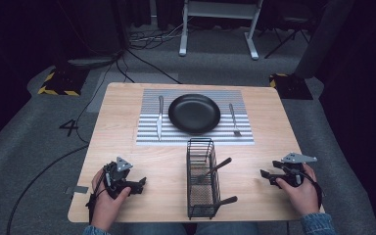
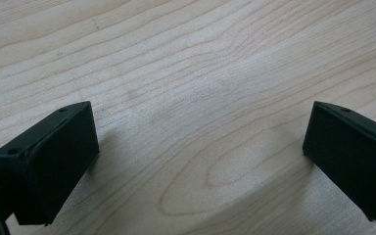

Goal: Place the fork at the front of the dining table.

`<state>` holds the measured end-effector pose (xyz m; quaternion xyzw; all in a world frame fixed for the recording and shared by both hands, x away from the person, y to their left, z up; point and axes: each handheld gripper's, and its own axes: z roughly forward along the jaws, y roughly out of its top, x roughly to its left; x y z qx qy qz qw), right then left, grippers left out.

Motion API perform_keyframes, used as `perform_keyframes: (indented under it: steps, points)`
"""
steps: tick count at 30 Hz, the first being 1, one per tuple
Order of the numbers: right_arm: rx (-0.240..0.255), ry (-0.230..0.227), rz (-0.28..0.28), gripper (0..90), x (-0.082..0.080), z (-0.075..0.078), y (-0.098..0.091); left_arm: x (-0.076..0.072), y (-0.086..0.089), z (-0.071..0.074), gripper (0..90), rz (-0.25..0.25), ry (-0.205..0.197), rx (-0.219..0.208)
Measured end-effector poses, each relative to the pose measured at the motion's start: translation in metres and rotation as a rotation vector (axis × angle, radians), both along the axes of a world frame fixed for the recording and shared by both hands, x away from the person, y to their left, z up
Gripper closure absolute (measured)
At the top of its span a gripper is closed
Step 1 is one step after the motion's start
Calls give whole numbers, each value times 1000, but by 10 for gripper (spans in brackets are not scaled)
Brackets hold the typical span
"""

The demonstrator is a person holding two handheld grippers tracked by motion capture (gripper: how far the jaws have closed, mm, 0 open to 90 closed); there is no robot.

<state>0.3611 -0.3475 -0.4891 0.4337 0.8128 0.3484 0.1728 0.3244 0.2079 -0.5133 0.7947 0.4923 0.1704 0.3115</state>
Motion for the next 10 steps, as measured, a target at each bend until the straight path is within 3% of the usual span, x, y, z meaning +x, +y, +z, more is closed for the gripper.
perform_keyframes:
  steps: [3,5,10]
  points:
    - [-26,2,-9,265,-3,-11,0,0,0,0,1,0,0,0]
    - [-13,-35,-17,221,-5,-17,0,0,0,0,1,-2,1,2]
    - [-11,-45,-7,148,-6,-19,2,1,0,0,1,-4,-1,3]
